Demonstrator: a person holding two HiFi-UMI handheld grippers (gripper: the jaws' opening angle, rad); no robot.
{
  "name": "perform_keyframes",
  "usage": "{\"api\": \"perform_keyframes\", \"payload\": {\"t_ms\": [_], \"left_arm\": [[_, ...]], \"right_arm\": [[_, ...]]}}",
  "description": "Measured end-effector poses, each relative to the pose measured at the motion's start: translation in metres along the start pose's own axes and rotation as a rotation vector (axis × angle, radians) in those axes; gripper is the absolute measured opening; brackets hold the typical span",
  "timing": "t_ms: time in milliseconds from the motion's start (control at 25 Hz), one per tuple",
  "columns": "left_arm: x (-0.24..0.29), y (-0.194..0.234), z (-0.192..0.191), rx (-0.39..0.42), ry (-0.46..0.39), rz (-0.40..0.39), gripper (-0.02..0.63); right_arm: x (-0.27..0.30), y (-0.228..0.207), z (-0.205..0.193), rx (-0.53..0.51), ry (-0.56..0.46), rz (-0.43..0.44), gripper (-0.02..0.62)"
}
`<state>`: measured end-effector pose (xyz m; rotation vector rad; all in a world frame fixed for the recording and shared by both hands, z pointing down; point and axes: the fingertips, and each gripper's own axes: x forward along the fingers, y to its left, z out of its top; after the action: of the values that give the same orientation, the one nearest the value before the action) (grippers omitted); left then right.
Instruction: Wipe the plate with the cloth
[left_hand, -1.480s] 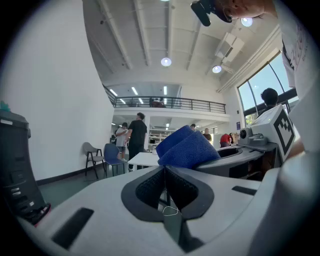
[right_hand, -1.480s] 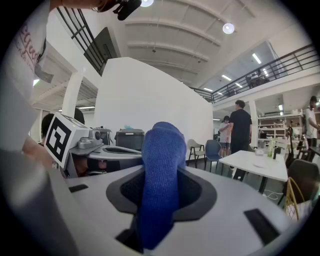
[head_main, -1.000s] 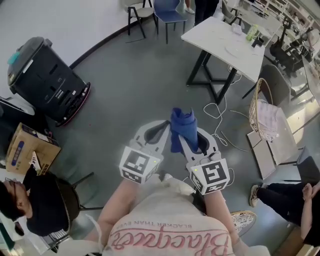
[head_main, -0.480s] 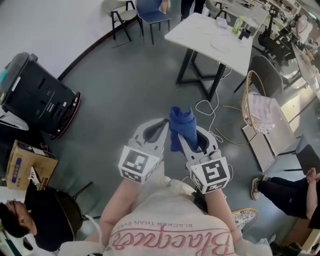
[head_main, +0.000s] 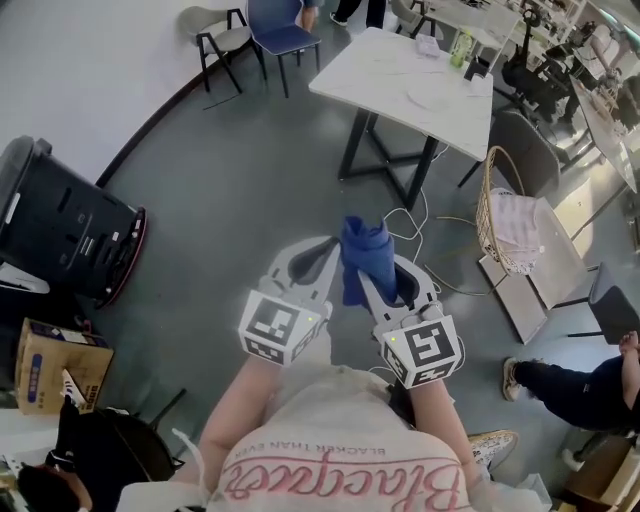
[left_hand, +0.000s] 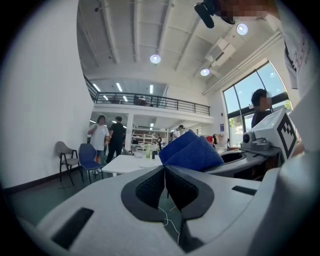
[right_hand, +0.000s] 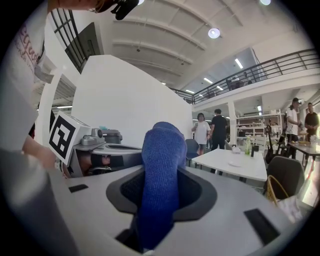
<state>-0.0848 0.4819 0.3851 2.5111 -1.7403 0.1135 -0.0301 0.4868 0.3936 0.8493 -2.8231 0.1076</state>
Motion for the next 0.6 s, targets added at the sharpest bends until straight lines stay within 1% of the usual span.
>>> {"api": "perform_keyframes", "payload": {"t_ms": [240,600], "left_arm": [[0.054,0.041,0.012,0.021,0.001,-0.054,0.005],[0.126,0.103,0.027,0.012,-0.020,-0.118,0.005]], "right_arm": [[0.051,-0.044,0.018,0.013,-0.009,-0.055,0.123],[0.123,-0.093,0.037,0.012,-0.003,-0.122,0.123]]}}
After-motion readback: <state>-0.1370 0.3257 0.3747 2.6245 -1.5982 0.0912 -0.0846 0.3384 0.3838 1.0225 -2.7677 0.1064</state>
